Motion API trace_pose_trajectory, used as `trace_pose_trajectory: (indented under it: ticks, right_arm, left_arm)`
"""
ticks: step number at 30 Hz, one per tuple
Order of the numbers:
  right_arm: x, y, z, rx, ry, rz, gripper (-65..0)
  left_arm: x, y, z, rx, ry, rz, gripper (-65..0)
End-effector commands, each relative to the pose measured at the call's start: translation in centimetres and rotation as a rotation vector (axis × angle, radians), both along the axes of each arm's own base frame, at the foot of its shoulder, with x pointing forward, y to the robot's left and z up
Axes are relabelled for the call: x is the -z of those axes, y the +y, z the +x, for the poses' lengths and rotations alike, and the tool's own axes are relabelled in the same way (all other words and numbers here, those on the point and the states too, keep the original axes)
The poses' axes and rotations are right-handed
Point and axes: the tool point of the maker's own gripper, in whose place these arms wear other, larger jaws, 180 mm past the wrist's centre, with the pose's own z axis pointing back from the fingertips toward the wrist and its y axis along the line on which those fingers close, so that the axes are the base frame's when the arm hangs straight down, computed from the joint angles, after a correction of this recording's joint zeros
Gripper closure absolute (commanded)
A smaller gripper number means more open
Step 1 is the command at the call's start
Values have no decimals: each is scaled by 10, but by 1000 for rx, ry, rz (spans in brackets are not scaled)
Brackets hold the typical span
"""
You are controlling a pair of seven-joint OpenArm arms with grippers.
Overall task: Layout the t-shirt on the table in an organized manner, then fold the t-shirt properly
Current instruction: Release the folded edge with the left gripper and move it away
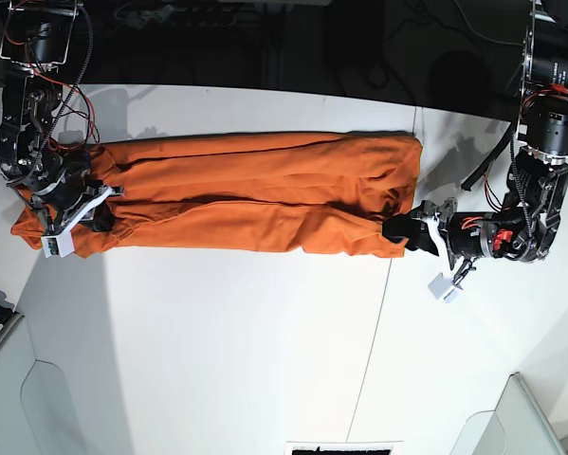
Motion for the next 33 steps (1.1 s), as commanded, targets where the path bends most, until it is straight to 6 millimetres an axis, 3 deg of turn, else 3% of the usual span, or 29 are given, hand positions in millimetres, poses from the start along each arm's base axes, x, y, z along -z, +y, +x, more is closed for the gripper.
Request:
trace_pose_trajectory:
  ticks: [1, 6, 10, 17, 25, 33]
  right_arm:
    - [-2, -10, 0, 8, 10, -32, 0]
    - [-2, -10, 1, 8, 10, -32, 0]
    - [-3, -10, 1, 9, 6, -31, 0]
    - [-2, -10, 1, 9, 8, -32, 0]
    - [-4, -10, 2, 10, 0, -30, 0]
    - [-5, -7, 3, 13, -6, -8, 0]
  left_arm:
    - [-16, 4, 6, 0, -27, -25, -299]
    - [-19, 12, -28, 58, 15, -19, -299]
    - [-32, 4, -53, 160, -30, 18, -299]
    - [-62, -1, -66, 217, -149, 50, -299]
    - [-41, 22, -102, 74, -80, 9, -299]
    - [-60, 54, -98, -204, -164, -112, -307]
